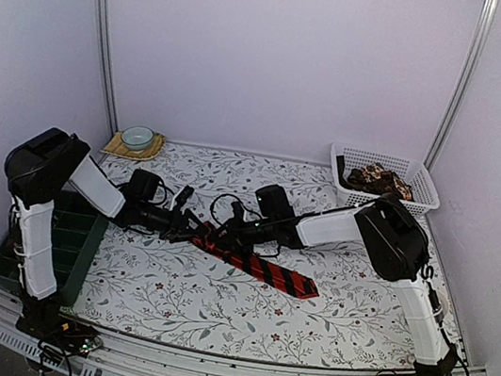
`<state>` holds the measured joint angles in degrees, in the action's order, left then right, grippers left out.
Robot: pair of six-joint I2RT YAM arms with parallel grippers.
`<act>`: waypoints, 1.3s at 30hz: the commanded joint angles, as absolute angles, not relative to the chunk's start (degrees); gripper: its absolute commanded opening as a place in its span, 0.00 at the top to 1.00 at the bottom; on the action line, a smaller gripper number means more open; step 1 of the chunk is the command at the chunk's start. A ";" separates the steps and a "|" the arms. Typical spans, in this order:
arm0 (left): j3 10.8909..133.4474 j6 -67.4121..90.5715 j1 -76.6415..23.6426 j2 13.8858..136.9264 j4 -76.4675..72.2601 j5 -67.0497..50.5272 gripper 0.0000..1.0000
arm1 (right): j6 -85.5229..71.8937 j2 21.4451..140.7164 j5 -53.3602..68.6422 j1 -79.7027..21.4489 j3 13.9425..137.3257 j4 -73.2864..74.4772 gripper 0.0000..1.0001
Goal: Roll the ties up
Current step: Roll the tie at the center of the board.
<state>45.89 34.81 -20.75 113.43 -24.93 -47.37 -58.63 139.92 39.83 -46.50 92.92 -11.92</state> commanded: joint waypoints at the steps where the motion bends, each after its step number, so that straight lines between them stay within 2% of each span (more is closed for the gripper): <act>1: 43.49 36.26 -21.75 120.23 -18.39 -46.32 0.49 | -57.42 146.91 37.78 -46.89 91.06 -5.95 0.81; 3: 43.55 36.33 -21.80 121.26 -18.44 -47.01 0.60 | -57.24 147.03 37.96 -46.85 90.97 -6.14 0.81; 8: 44.08 36.11 -21.88 121.48 -16.40 -45.73 0.74 | -56.75 146.96 37.49 -46.88 91.10 -5.68 0.81; 13: 45.60 34.84 -21.88 119.24 -11.20 -40.49 1.00 | -56.14 146.66 36.94 -46.90 91.49 -5.18 0.81; 15: 46.02 34.94 -21.96 117.96 -10.21 -38.74 1.00 | -55.75 146.11 36.64 -46.92 91.56 -4.98 0.79; 21: 48.13 33.43 -22.81 113.37 -4.39 -32.14 1.00 | -52.82 140.91 35.61 -46.65 91.16 -3.11 0.51; 26: 50.97 30.55 -24.91 107.59 2.08 -23.32 1.00 | -48.15 131.75 35.72 -45.82 90.86 0.68 0.35; 31: 54.53 27.35 -28.01 106.09 8.01 -13.21 1.00 | -43.84 125.02 36.96 -44.78 89.12 3.22 0.31; 39: 59.90 24.72 -33.84 104.97 14.72 0.99 1.00 | -40.39 114.28 38.30 -42.92 78.72 2.56 0.31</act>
